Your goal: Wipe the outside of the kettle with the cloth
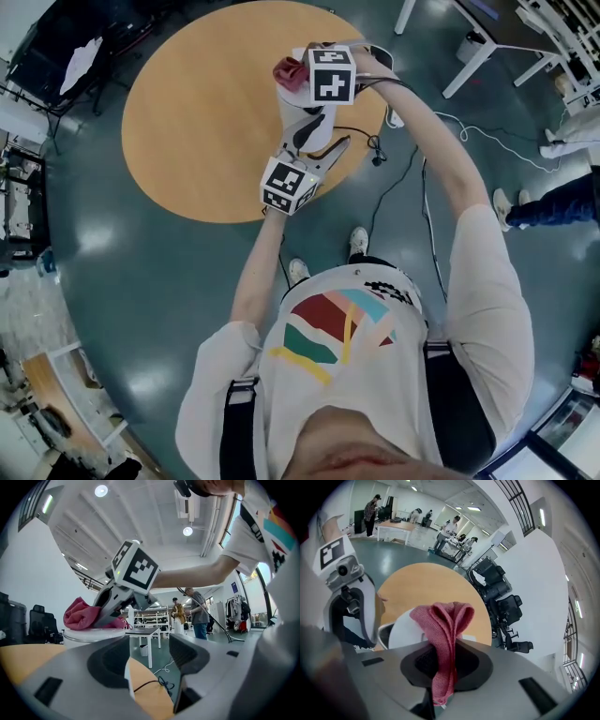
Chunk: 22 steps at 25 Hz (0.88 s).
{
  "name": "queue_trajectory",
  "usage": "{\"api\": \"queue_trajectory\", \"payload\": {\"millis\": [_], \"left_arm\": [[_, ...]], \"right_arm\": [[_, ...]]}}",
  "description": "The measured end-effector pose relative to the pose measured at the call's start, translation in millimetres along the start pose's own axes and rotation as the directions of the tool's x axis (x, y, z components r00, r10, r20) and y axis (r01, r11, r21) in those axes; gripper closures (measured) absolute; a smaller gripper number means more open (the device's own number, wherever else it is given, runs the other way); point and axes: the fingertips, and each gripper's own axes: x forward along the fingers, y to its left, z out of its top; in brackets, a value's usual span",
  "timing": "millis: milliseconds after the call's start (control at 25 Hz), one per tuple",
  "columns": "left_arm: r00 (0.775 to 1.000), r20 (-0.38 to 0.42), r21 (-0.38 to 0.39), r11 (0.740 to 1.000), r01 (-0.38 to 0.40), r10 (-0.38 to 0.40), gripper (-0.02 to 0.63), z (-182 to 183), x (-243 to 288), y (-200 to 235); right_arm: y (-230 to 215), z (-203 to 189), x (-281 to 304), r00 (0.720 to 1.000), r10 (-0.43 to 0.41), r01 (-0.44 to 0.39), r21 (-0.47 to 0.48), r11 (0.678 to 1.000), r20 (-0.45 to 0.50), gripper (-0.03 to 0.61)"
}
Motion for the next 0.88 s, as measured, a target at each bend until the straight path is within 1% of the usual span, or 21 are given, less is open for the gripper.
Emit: {"api": "queue_trajectory", "payload": {"millis": [120, 400, 720, 880], "left_arm": [[1.000, -0.003, -0.003, 1.000, -0.004, 0.004, 0.313, -5.0, -0.1, -2.2], [1.000, -0.007, 0.007, 1.000, -0.012, 0.013, 0.312, -5.5, -1.5, -3.7], [1.000, -0.004, 0.023, 1.000, -0.016, 0.016, 0.313, -0.6, -7.1, -4.0], [1.000, -0.008, 0.026, 1.000, -0.012, 0.012, 0.313, -1.3, -11.4, -8.8]], "right_arm": [[23.4, 3.5, -9.6, 1.000, 0.020, -0.020, -0.009, 1.000, 0.005, 0.532], [61.9, 12.9, -32.9, 0.999, 0.041, -0.040, -0.029, 0.999, 0.021, 0.532], [83.9, 19.7, -46.9, 0.998, 0.052, -0.051, -0.015, 0.999, 0.024, 0.532], [91.9, 22.2, -51.8, 0.997, 0.064, -0.064, 0.007, 0.998, 0.033, 0.531]]}}
